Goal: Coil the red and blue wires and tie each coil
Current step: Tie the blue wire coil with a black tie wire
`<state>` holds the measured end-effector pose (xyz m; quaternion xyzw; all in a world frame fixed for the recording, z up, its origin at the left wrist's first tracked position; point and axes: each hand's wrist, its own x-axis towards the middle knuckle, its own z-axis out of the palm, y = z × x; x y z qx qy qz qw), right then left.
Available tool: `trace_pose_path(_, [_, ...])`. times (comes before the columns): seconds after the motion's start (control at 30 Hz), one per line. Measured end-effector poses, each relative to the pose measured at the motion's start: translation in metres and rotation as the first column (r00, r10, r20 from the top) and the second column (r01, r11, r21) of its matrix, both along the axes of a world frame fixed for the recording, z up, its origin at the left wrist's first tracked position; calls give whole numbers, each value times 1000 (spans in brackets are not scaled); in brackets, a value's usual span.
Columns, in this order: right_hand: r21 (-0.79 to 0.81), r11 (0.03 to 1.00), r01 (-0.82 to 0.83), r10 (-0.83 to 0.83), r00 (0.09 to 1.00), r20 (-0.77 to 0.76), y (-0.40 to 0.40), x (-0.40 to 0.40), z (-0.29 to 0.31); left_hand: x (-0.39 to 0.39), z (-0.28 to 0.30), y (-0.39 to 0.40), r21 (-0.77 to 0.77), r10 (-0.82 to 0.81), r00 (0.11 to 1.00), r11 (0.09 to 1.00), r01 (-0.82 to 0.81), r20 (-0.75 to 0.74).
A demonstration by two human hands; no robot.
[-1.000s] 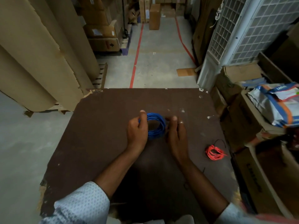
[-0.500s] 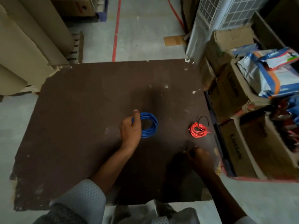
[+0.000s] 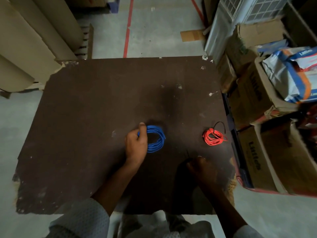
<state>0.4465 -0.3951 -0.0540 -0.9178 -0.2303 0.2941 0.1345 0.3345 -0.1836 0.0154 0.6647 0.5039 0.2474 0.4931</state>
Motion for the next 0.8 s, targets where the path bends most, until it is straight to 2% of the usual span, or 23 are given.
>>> trace_pose_path(0.1, [167, 968, 189, -145, 959, -244, 8, 1, 9, -9, 3, 4, 54, 16, 1000, 998, -16, -2])
trace_pose_path(0.17, [242, 901, 359, -217, 859, -464, 20, 0, 24, -13, 6, 8, 85, 23, 1000, 996, -23, -1])
trace_pose_path(0.27, [337, 737, 585, -233, 689, -686, 39, -8, 55, -21, 7, 16, 125, 31, 1000, 992, -32, 6])
trace_pose_path(0.37, [350, 620, 702, -191, 568, -801, 55, -14, 84, -30, 12, 25, 142, 34, 999, 989, -35, 7])
trace_pose_path(0.47, [282, 514, 810, -110, 388, -915, 70, -20, 113, -39, 21, 35, 153, 44, 999, 987, -44, 6])
trace_pose_path(0.53, [281, 509, 814, -64, 362, -930, 79, -26, 130, -46, 27, 42, 167, 44, 999, 985, -46, 13])
trace_pose_path(0.63, [311, 514, 799, -34, 381, -924, 93, -40, 156, -58, 37, 52, 220, 46, 999, 974, -48, 17])
trace_pose_path(0.73, [372, 541, 755, -6, 445, -895, 105, -57, 179, -68, 50, 62, 311, 33, 999, 950, -39, 26])
trace_pose_path(0.8, [443, 580, 684, 13, 536, -844, 112, -68, 189, -75, 59, 68, 350, 29, 999, 936, -39, 35])
